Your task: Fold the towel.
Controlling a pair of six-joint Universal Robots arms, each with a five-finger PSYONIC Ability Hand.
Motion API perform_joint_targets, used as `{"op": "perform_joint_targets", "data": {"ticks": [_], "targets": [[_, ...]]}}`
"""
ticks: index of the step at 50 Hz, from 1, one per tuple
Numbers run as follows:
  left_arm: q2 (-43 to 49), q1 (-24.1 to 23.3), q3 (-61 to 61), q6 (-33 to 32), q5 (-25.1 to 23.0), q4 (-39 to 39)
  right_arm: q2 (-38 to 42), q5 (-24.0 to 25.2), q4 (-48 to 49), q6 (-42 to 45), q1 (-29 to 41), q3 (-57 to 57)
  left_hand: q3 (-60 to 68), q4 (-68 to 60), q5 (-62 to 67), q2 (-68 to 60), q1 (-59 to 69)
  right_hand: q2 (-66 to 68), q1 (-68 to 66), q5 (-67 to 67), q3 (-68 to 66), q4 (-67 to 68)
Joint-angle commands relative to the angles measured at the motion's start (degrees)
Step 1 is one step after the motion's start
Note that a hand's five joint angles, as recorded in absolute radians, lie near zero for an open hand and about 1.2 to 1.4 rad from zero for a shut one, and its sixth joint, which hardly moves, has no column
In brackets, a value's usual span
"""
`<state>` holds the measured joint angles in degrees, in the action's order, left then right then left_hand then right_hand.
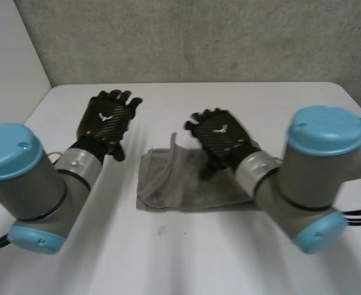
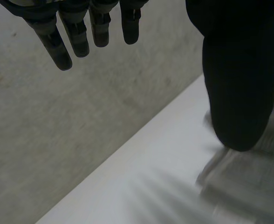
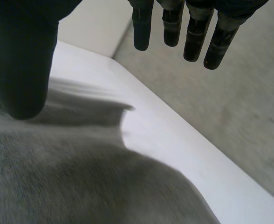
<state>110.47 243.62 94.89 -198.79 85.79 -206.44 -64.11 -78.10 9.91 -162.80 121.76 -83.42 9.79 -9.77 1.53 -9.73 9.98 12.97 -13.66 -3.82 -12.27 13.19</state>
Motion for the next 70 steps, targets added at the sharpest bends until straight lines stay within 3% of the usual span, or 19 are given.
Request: {"op": "perform_joint_targets", "data": {"ticks": [1,6,13,18,20,21,23,25,28,32,37,40,48,57,59,61,62,63,70], "targets": [[6.3,-6.0,-6.7,5.5,0.0,0.5,-3.7,3.3,-0.6,-1.1,-8.8,-10.2,2.4,-2.5,0.7,-2.5,2.2,-3.0,3.7,3.8,2.3,-3.2],[11.3,-7.5,-8.7,5.5,0.0,1.1,-3.9,7.6,0.4,1.7,-15.6,-18.1,2.8,-2.8,1.0,-2.8,2.6,-3.0,3.7,3.8,2.3,-3.2],[16.5,-8.6,-11.0,5.3,0.3,1.8,-3.0,8.1,4.5,3.9,-17.9,-22.0,3.1,-3.1,1.4,-3.2,2.9,-0.7,1.4,1.5,0.0,-0.9],[19.2,-8.4,-12.9,4.4,1.1,2.0,-0.8,7.3,8.0,8.0,-18.0,-22.7,5.5,-5.5,3.7,-5.5,5.3,19.8,-19.1,-19.0,-20.5,19.6],[19.6,-7.7,-12.5,2.5,3.1,2.4,-0.1,6.0,8.7,11.4,-17.9,-22.7,5.5,-5.5,3.7,-5.5,5.3,41.9,-41.2,-41.1,-42.6,41.7],[19.6,-7.7,-12.4,2.4,3.1,2.4,-0.1,6.0,8.7,11.5,-17.9,-22.7,5.5,-5.5,3.7,-5.5,5.3,42.0,-41.3,-41.2,-42.7,41.8],[19.2,-7.3,-10.9,0.5,4.7,3.5,-0.7,4.1,8.8,13.6,-17.8,-22.2,5.1,-5.2,3.4,-5.2,4.9,58.4,-57.7,-57.6,-59.1,58.2],[18.3,-7.1,-9.5,-0.3,5.3,4.0,-0.8,3.1,8.8,14.2,-17.3,-21.4,5.0,-5.0,3.2,-5.0,4.8,66.9,-66.3,-66.1,-67.6,66.7],[15.1,-7.1,-6.6,-0.2,5.4,4.3,-1.4,1.9,9.0,14.6,-17.1,-19.0,4.6,-4.7,2.9,-4.7,4.4,67.0,-66.3,-66.2,-67.7,66.8],[11.6,-7.1,-3.5,-0.1,5.3,4.3,-1.5,1.4,8.6,14.4,-15.2,-14.8,4.5,-4.5,2.7,-4.5,4.3,67.0,-66.3,-66.2,-67.7,66.8],[3.9,-6.8,1.0,0.1,5.8,4.3,0.3,1.2,6.9,14.7,-3.9,-3.5,4.0,-4.0,2.2,-4.0,3.8,67.0,-66.3,-66.2,-67.7,66.8],[2.3,-6.4,2.1,0.0,5.9,4.3,1.6,1.5,5.4,15.2,-1.3,-0.3,3.8,-3.8,2.0,-3.8,3.6,67.0,-66.3,-66.2,-67.7,66.8],[-6.5,1.7,8.3,-0.5,7.5,4.5,15.0,4.6,-3.3,26.1,14.1,16.0,3.1,-3.1,1.4,-3.2,2.9,67.0,-66.3,-66.2,-67.7,66.8],[-9.5,7.6,10.1,-0.1,7.1,4.6,20.4,6.7,-3.8,28.1,18.1,16.8,2.3,-2.3,0.5,-2.3,2.1,67.0,-66.3,-66.2,-67.7,66.8],[-9.5,7.7,10.1,0.0,6.8,4.6,20.1,6.1,-3.8,27.5,18.0,16.6,1.9,-2.0,0.2,-2.0,1.7,58.5,-57.8,-57.7,-59.2,58.3],[-9.5,7.0,9.7,0.0,5.7,4.5,17.2,3.8,-3.8,23.6,17.4,15.8,1.8,-1.8,0.0,-1.8,1.6,11.8,-11.1,-10.9,-12.5,11.6],[-9.5,7.0,9.7,0.0,5.7,4.5,17.2,3.8,-3.8,23.6,17.4,15.8,1.8,-1.8,0.0,-1.8,1.6,11.6,-10.9,-10.7,-12.3,11.4],[-9.5,6.7,9.4,0.0,4.7,4.5,14.7,2.4,-3.7,19.9,17.3,15.2,1.9,-2.0,0.2,-2.0,1.7,-3.0,3.7,3.8,2.3,-3.2],[-8.8,3.6,5.4,1.1,2.5,4.2,4.3,-1.2,-3.3,4.4,11.0,9.8,2.1,-2.1,0.4,-2.2,1.9,-3.0,3.7,3.8,2.3,-3.2]]}}
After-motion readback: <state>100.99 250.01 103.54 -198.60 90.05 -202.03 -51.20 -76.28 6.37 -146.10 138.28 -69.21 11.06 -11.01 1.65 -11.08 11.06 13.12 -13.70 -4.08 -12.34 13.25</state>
